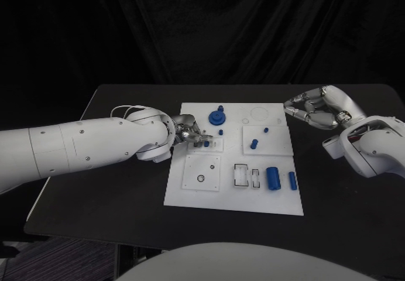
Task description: Assemble the parts on the task board
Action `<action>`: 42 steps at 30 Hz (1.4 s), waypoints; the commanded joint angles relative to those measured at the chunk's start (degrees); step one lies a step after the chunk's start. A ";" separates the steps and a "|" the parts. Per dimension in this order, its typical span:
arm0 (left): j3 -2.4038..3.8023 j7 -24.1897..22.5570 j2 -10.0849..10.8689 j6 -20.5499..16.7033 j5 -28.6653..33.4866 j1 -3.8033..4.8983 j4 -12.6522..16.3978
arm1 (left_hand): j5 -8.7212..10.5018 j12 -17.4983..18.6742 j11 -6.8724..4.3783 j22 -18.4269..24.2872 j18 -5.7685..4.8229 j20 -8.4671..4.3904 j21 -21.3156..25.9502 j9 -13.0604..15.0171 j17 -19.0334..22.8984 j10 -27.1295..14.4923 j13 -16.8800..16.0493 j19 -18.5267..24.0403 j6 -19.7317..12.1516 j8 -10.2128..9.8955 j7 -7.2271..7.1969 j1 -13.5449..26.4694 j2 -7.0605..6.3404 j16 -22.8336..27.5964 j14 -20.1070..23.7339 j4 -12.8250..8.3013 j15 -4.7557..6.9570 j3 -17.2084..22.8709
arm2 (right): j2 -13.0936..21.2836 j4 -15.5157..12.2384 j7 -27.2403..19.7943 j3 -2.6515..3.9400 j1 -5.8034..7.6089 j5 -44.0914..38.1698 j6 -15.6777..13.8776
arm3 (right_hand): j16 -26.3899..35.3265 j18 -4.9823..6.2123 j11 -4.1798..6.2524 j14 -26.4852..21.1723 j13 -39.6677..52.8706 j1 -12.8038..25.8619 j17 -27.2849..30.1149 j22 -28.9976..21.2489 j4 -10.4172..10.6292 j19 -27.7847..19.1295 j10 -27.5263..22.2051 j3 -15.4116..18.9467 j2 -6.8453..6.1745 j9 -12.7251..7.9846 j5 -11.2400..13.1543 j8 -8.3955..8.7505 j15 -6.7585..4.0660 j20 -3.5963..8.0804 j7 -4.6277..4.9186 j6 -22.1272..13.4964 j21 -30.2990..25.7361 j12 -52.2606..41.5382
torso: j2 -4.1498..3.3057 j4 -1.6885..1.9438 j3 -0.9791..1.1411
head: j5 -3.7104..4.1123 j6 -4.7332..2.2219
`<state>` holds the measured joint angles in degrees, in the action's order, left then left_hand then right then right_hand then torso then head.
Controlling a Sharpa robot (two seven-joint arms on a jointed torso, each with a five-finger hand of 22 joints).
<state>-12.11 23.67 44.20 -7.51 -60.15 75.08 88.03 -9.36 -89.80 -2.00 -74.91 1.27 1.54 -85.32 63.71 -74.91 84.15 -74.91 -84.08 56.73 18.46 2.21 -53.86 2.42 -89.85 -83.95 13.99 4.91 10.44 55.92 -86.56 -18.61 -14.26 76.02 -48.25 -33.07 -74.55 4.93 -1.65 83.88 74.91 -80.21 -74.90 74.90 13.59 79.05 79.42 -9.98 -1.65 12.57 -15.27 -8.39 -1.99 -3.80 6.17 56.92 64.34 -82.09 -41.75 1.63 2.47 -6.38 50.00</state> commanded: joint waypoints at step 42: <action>0.03 0.87 -5.35 10.25 0.18 7.56 -12.49 | -1.46 -0.20 -0.58 -10.98 0.16 -0.45 -0.99 6.22 -15.09 5.85 -15.09 -2.43 -0.88 3.00 -0.93 -6.87 0.59 -0.15 -6.05 -0.84 0.49 -1.94 | -0.41 0.22 1.03 0.04 -0.15 -0.21 0.53 | 0.22 0.83 0.14 1.77 1.00 0.56 -2.75 3.10 0.63 0.49 -0.29 -0.91 1.16 -0.08 -2.72 0.53 -0.40 -0.01 -0.04 -0.09 -0.68 0.29 | 0.07 -0.08 -0.05 | -0.32 -1.19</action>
<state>-12.13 23.37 39.03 0.26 -60.14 82.67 75.89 -11.10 -89.79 -2.54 -74.90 1.27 1.54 -86.65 69.89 -74.91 84.04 -74.91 -84.08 56.30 21.07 1.23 -61.20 3.32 -89.85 -84.16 13.04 5.11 8.86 55.52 -86.35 -18.23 -14.26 76.01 -48.26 -32.86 -74.55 4.93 -1.65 83.88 74.91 -79.61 -74.90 74.93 14.23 79.05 79.42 -10.61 -1.04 12.57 -17.76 -8.08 -1.98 -3.80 6.17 56.92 63.89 -82.09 -41.64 1.56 2.45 -6.72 48.72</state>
